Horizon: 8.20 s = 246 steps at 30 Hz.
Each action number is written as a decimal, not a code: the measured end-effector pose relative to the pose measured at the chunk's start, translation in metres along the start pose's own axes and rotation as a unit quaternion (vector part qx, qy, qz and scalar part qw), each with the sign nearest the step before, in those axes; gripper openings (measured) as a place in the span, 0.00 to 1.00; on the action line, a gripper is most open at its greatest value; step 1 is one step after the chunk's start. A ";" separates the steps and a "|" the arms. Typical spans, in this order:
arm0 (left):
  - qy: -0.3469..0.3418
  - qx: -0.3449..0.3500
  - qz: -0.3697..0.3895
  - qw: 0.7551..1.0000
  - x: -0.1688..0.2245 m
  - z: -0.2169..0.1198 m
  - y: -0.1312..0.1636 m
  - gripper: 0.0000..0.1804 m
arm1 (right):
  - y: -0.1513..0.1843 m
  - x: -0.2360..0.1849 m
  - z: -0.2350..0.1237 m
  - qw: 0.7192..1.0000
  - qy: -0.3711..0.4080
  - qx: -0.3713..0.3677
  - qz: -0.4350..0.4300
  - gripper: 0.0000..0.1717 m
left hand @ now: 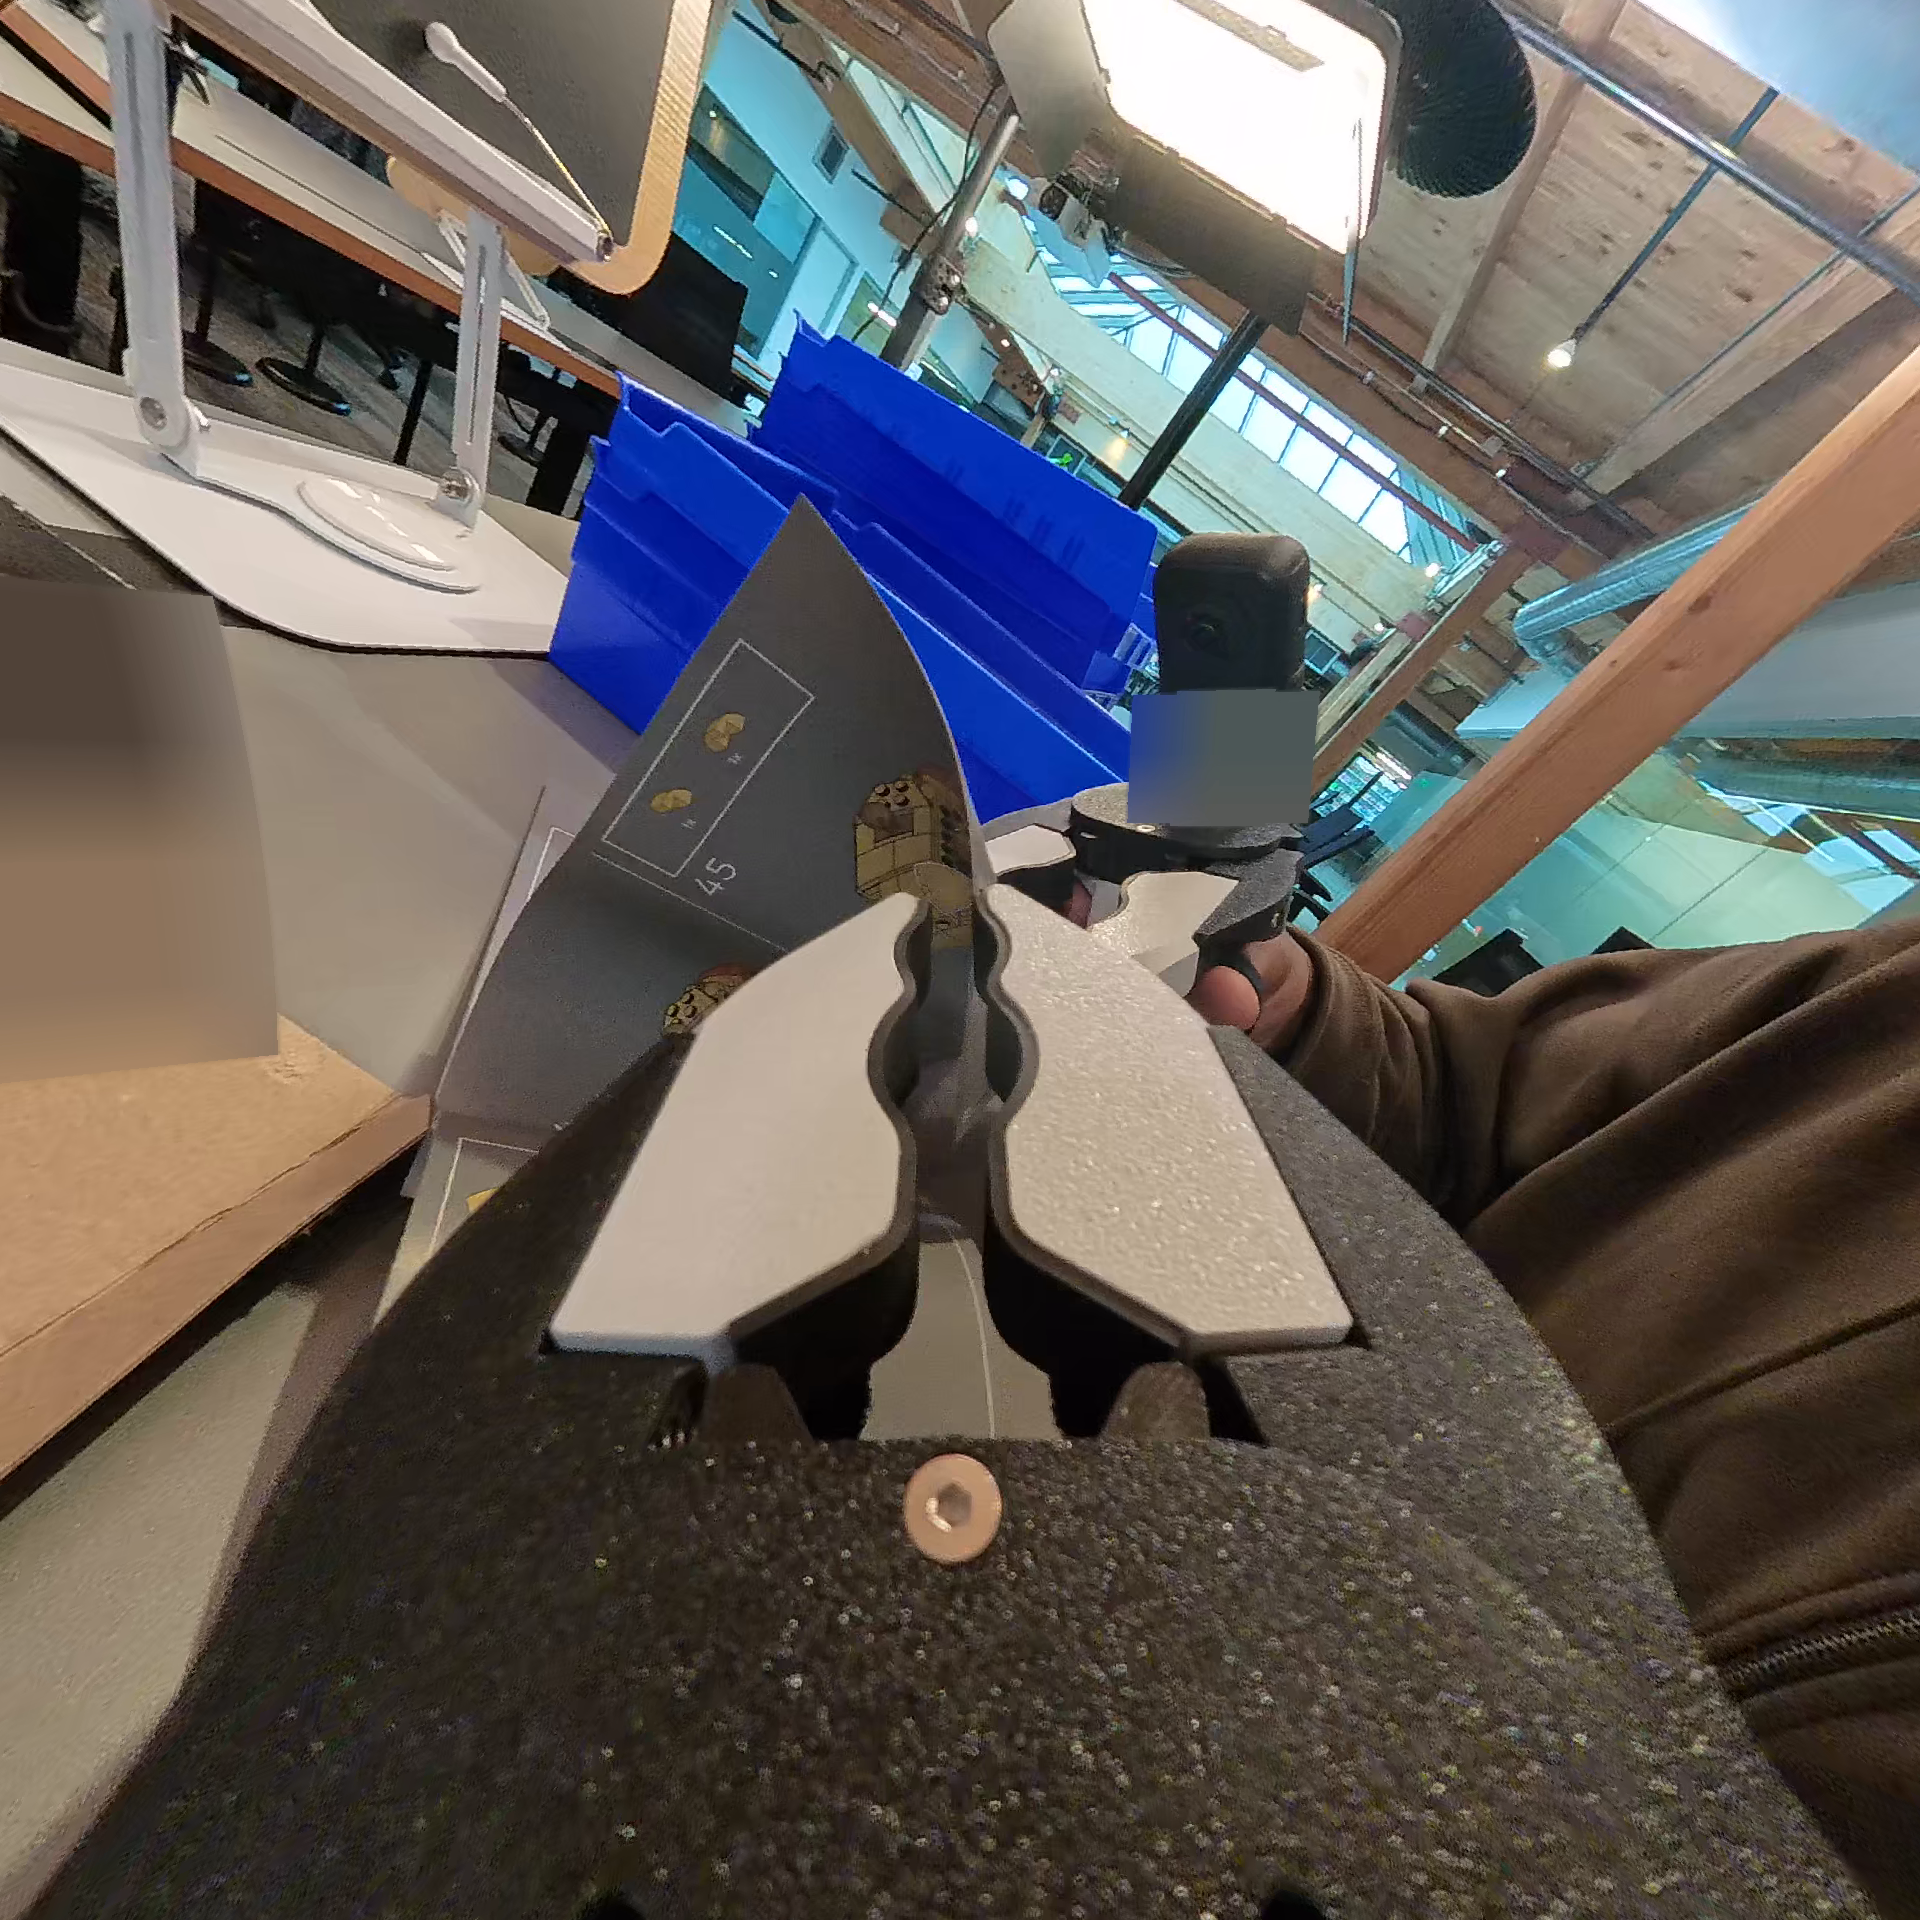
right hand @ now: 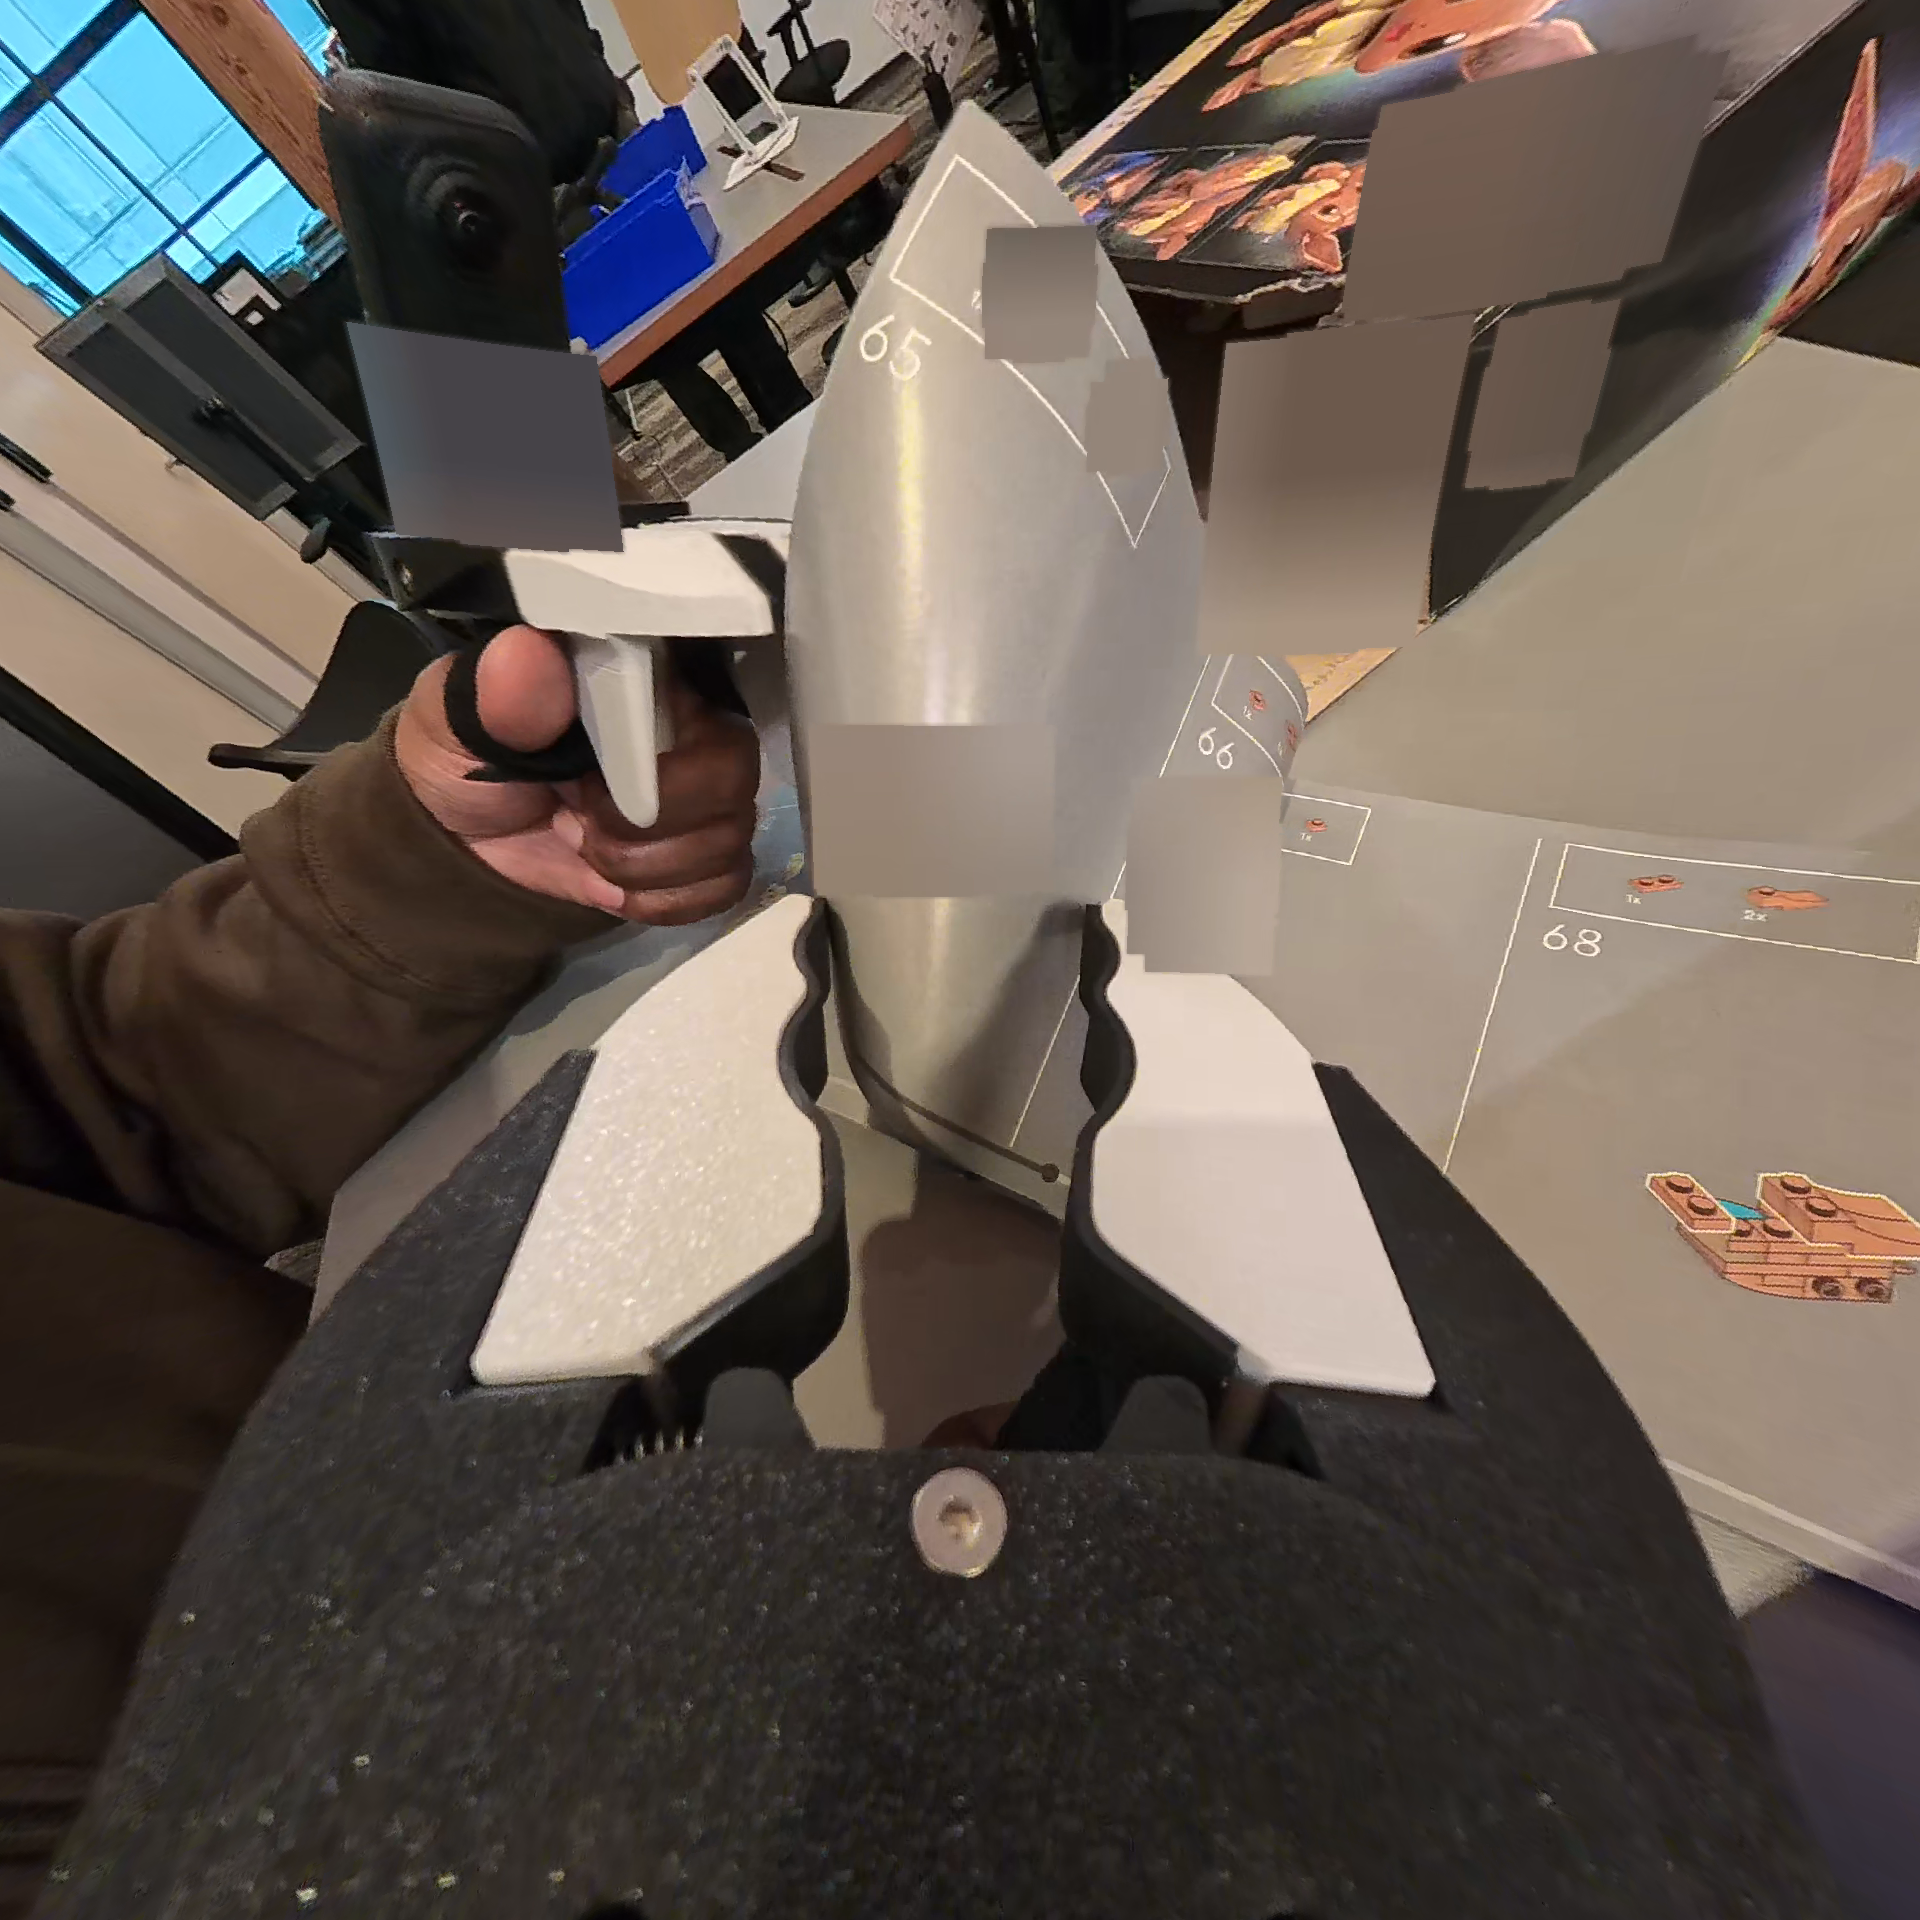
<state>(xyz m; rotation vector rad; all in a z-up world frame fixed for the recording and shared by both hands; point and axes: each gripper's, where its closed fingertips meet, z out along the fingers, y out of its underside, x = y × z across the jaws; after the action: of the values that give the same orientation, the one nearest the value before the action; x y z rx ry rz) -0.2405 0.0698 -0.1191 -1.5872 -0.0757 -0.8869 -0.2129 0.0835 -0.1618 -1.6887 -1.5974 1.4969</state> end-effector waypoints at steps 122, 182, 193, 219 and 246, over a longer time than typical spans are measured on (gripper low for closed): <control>-0.005 -0.041 0.044 0.998 0.005 0.011 0.020 0.00 | -0.015 0.014 -0.027 0.946 0.220 -0.030 -0.238 0.30; -0.248 -0.402 0.241 0.848 -0.027 0.059 0.103 0.09 | 0.100 0.016 -0.103 0.945 0.193 -0.078 -0.253 0.22; -0.303 -0.348 0.266 0.847 -0.021 0.027 0.089 0.10 | 0.100 0.019 -0.102 0.943 0.202 -0.083 -0.250 0.22; -0.371 -0.170 0.236 0.882 -0.007 -0.044 0.067 0.15 | 0.054 -0.009 -0.009 0.924 0.220 -0.026 -0.312 0.21; -0.330 -0.063 0.138 0.932 0.011 -0.110 0.071 0.16 | 0.061 -0.013 -0.003 0.905 0.222 -0.049 -0.359 0.21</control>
<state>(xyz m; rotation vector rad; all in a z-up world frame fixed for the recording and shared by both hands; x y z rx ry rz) -0.2503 -0.0478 -0.1764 -1.9052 -0.2681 -0.1143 -0.1784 0.0554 -0.2061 -1.1497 -1.7597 0.6229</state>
